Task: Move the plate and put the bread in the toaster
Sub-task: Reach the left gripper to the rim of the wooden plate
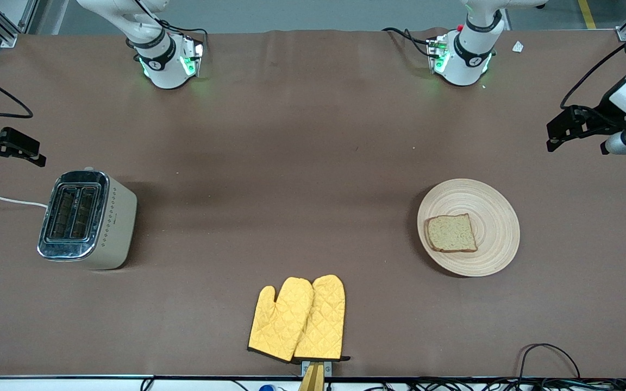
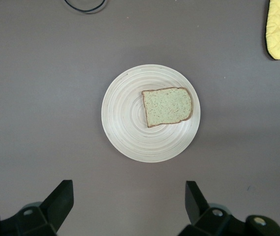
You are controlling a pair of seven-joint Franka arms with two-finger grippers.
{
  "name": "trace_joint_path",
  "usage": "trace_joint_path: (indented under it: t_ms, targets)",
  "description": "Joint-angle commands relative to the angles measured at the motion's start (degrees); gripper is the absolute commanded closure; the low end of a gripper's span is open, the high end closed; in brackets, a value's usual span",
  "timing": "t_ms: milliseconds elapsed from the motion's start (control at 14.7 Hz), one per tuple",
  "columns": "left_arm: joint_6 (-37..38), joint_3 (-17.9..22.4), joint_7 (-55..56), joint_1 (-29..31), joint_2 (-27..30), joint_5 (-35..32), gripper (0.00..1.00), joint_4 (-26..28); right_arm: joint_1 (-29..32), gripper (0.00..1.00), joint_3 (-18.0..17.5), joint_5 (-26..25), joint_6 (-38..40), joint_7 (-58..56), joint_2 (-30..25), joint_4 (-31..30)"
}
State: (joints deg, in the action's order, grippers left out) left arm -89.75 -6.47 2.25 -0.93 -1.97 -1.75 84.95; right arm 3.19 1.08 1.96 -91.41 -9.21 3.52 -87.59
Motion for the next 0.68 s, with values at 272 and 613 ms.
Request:
trace_joint_path:
  t_ms: [272, 613]
  targets:
    - [1.68, -0.48, 1.97, 0.66, -1.28, -0.28, 0.00, -1.55, 0.42, 0.00, -0.46, -0.03, 0.45, -0.45, 0.00, 0.31]
    - [1.86, 0.14, 0.05, 3.98, -10.83, 7.79, 0.00, -0.66, 0.50, 0.00, -0.46, 0.06, 0.45, -0.45, 0.00, 0.40]
